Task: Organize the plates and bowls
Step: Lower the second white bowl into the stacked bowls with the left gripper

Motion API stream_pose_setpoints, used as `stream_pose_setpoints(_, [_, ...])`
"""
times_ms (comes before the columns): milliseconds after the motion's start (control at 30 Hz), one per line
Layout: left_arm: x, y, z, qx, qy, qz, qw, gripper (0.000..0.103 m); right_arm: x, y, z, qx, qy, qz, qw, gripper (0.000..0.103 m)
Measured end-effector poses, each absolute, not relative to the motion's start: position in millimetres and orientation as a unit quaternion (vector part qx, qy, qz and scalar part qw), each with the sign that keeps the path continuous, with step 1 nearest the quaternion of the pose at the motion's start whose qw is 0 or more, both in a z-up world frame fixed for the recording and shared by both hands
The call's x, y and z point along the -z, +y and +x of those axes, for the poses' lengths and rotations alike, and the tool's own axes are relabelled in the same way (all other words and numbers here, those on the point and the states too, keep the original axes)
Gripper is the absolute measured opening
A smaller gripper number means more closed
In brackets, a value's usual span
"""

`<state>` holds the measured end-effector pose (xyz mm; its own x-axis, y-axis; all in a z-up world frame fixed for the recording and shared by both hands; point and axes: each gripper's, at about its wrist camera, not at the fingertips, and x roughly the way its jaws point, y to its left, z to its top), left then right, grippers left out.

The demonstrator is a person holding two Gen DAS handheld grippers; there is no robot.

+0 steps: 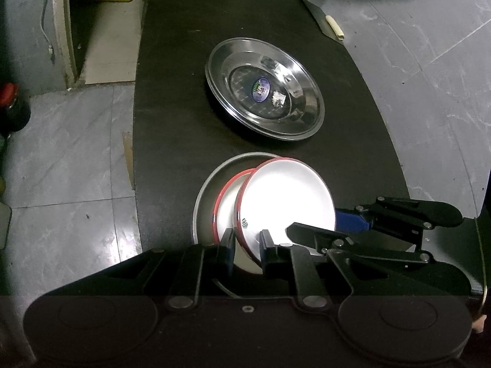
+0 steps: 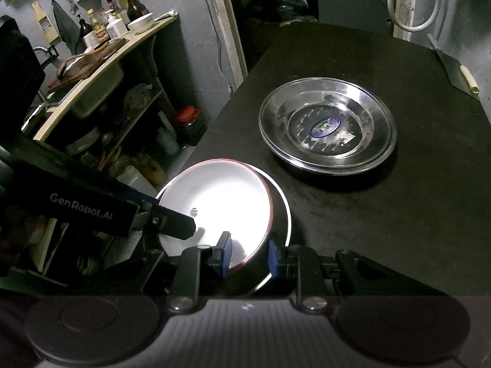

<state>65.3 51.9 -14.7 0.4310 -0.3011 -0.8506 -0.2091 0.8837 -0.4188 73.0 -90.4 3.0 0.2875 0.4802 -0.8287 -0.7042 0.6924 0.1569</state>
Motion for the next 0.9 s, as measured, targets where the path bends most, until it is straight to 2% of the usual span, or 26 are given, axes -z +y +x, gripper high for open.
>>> stream_pose_setpoints(900, [6.1,45.8,63.6,0.024,0.526,-0.199,0.826,0.022,-4.8,-90.5,71.1,-0.377,0.464,-0.12,0.793,0.032])
